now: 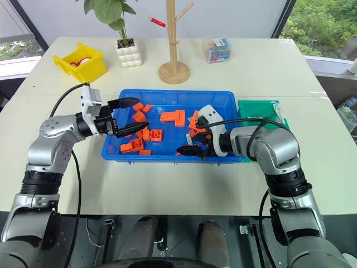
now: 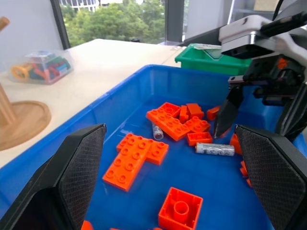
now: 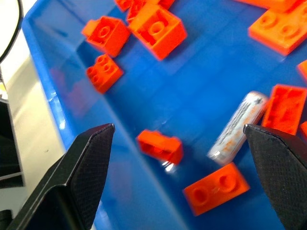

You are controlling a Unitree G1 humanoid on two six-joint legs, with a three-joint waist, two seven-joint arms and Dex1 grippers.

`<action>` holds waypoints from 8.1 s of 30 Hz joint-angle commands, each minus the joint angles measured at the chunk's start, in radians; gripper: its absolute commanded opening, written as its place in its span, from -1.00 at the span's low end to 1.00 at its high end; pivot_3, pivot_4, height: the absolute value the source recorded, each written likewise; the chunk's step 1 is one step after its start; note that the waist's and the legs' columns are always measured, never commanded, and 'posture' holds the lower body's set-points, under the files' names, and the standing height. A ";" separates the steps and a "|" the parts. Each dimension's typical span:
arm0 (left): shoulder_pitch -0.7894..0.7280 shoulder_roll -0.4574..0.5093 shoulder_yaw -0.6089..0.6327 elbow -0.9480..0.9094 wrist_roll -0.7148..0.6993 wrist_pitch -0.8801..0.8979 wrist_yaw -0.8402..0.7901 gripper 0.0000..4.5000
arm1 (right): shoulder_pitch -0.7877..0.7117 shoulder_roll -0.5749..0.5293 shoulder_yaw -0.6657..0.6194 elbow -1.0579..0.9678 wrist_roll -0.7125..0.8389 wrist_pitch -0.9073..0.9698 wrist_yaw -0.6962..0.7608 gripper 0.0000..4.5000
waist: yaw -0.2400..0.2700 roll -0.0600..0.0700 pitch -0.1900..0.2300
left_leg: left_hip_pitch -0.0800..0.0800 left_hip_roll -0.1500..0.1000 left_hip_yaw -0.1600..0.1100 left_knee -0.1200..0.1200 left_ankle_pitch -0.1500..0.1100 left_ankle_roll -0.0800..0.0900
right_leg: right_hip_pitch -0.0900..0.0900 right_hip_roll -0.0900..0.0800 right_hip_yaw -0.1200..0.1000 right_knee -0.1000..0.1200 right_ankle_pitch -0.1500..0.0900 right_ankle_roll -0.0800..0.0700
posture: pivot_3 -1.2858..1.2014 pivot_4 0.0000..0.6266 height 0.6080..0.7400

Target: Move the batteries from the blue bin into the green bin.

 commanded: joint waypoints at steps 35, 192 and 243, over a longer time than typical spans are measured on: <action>0.023 0.010 0.040 -0.088 -0.030 -0.018 0.058 1.00 | -0.104 -0.042 0.290 0.185 -0.370 -0.418 0.209 -0.98 | -0.001 -0.001 0.000 | 0.001 0.000 0.000 0.000 0.000 0.000 | 0.000 0.000 0.000 0.000 0.000 0.000 | 0.03 -0.52 0.99; 0.100 0.165 0.078 -0.219 -0.060 0.129 0.012 1.00 | -0.364 0.045 0.130 0.657 -0.473 -0.869 0.314 0.95 | -0.015 0.000 0.000 | 0.000 0.000 0.001 -0.001 0.000 -0.001 | -0.002 0.000 0.000 0.000 0.000 0.000 | 0.03 -0.52 0.99; -0.079 0.106 0.038 -0.102 -0.113 0.146 -0.061 1.00 | -0.670 -0.065 0.013 1.132 -0.709 -1.394 0.516 -0.98 | -0.009 0.001 0.001 | -0.001 0.000 0.001 -0.001 0.001 -0.001 | -0.002 0.000 0.000 0.000 0.000 0.000 | 0.03 -0.52 0.99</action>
